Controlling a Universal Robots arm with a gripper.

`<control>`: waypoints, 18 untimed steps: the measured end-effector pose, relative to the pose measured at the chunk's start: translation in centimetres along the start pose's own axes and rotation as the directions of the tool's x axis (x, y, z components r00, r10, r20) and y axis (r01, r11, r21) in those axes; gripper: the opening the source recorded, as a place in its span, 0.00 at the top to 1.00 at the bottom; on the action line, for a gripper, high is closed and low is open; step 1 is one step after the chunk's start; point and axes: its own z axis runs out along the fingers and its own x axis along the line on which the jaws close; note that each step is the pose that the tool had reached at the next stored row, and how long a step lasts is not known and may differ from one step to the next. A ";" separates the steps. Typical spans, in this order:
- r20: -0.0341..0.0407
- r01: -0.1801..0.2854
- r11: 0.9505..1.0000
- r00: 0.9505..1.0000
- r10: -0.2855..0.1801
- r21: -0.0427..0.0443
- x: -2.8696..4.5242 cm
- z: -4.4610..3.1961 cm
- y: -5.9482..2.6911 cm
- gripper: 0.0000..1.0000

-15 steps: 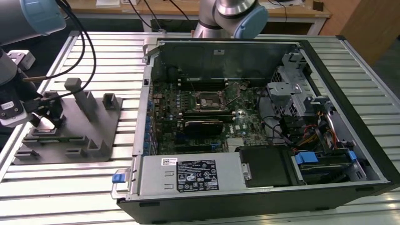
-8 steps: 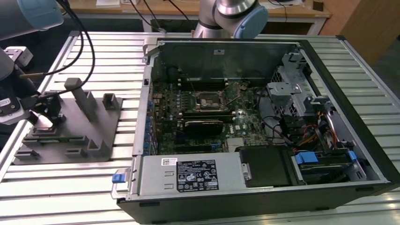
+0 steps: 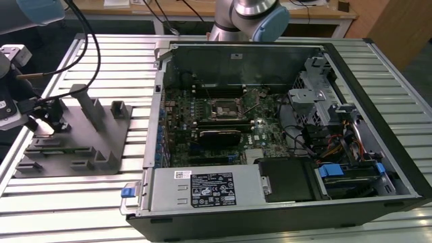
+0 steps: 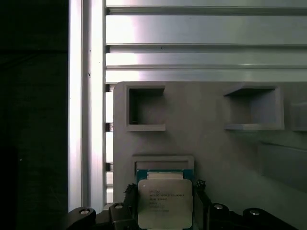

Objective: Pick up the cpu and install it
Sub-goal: 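Pick up the cpu and move it towards the insertion slot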

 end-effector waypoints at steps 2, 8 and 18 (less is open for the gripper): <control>0.000 0.000 1.000 1.000 0.000 0.000 -0.01 -0.39 0.02 0.45; 0.000 0.000 1.000 1.000 0.000 0.000 -0.02 -0.69 0.03 0.45; 0.000 0.000 1.000 1.000 0.000 0.000 -0.04 -1.94 0.09 0.45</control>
